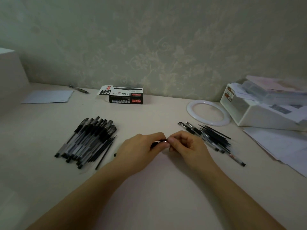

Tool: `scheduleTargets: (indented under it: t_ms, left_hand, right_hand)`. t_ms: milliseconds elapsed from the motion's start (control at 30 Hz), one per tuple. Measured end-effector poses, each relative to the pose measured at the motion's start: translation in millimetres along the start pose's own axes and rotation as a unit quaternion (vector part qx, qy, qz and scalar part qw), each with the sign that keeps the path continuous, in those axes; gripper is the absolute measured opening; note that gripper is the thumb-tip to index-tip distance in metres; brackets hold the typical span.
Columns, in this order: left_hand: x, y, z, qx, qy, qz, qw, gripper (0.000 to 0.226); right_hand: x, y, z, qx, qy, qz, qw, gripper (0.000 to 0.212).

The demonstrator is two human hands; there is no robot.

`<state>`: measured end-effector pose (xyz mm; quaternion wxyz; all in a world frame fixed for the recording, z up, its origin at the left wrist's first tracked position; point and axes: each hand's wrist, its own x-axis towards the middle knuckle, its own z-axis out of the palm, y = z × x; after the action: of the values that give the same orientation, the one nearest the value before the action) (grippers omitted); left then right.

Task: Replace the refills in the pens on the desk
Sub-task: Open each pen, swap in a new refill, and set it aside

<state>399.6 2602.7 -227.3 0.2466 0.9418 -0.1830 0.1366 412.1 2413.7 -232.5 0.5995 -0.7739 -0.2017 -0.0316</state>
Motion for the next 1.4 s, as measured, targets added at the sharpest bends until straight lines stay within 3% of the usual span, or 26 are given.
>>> scheduleTargets:
  t_ms: [133, 233, 500, 800, 1000, 1133, 1300, 1400]
  left_hand:
    - [0.8, 1.6, -2.3, -0.023, 0.039, -0.02, 0.999, 0.031]
    - [2.6, -2.3, -3.8, -0.083, 0.062, -0.039, 0.994, 0.018]
    - [0.9, -2.5, 1.6, -0.076, 0.029, -0.006, 0.997, 0.004]
    - [2.4, 2.4, -1.8, -0.104, 0.043, 0.026, 0.993, 0.008]
    - [2.5, 3.0, -2.3, -0.135, 0.035, 0.05, 0.989, 0.003]
    - [2.7, 1.0, -0.6, -0.155, 0.003, 0.023, 0.988, 0.013]
    - [2.4, -0.1, 2.5, -0.143, 0.016, 0.023, 0.989, 0.013]
    - [2.3, 1.7, 1.9, -0.146, 0.02, 0.037, 0.988, 0.012]
  right_hand:
    - [0.6, -0.5, -2.8, -0.01, 0.084, -0.007, 0.996, 0.009]
    - [1.2, 1.8, -9.4, -0.113, 0.15, -0.008, 0.982, 0.013]
    - [1.5, 9.0, -5.6, -0.269, 0.097, -0.017, 0.958, 0.009]
    - [-2.4, -5.9, -0.3, -0.229, 0.099, -0.046, 0.967, 0.017]
    - [-2.0, -7.3, -2.7, -0.092, 0.055, -0.013, 0.994, 0.017]
    - [-1.3, -8.5, -4.1, -0.04, 0.044, 0.006, 0.998, 0.01]
    - [-0.9, -8.4, -2.7, -0.045, 0.04, 0.005, 0.998, 0.02]
    - [-1.1, -6.2, -1.2, -0.068, 0.062, 0.005, 0.996, 0.009]
